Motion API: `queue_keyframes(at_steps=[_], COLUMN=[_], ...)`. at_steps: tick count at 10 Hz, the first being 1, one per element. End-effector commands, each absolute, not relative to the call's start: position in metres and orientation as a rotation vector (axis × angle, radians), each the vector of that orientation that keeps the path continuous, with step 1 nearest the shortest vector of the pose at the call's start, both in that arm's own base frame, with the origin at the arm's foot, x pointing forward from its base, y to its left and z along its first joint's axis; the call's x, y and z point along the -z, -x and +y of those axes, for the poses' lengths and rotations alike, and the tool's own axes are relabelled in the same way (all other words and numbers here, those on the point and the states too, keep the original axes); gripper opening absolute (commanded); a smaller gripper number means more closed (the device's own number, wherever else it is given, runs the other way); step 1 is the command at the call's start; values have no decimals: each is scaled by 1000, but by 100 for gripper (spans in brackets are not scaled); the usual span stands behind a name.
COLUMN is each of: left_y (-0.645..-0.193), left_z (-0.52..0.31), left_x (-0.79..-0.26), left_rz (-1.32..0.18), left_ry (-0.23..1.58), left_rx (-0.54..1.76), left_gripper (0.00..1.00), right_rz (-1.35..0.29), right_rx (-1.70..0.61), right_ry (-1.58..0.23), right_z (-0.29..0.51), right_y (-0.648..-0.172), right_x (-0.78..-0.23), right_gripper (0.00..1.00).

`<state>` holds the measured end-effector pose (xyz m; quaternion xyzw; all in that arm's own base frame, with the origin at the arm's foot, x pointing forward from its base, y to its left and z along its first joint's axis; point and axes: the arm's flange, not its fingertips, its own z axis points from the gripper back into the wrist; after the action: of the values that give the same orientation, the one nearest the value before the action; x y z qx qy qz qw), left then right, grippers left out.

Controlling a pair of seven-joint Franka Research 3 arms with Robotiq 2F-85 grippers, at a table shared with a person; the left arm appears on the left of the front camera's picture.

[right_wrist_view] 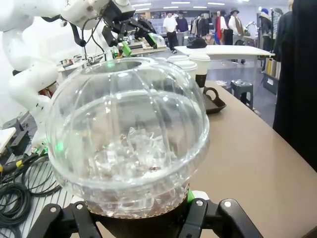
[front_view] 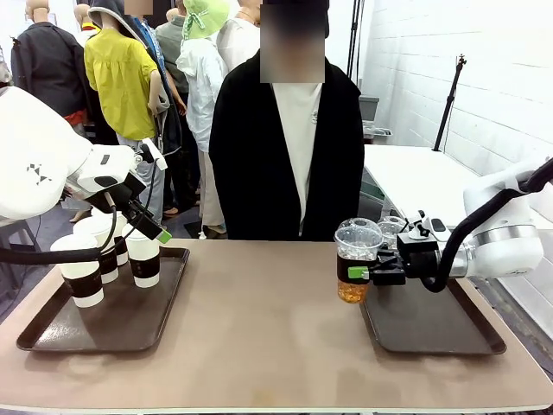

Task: Distribute the coffee onto the tray.
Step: Pick up another iced Americano from the middle of the table and place it on the right Handle tray.

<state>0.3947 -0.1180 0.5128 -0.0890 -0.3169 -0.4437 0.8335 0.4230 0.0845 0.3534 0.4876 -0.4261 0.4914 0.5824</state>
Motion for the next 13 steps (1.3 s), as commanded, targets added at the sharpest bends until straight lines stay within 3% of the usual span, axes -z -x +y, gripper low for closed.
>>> queue_keyframes(at_steps=[1, 13], left_y=[-395, -395], left_z=[-116, -116], left_x=[-511, -511], left_rz=[-670, -670], left_ry=[209, 209], left_rx=[937, 937], left_gripper=[100, 100], right_rz=[-992, -1070], right_rx=[-1155, -1122], right_ry=[-1132, -1035], right_z=[90, -22], right_y=[-423, -464], right_x=[-360, -295], right_gripper=[65, 65])
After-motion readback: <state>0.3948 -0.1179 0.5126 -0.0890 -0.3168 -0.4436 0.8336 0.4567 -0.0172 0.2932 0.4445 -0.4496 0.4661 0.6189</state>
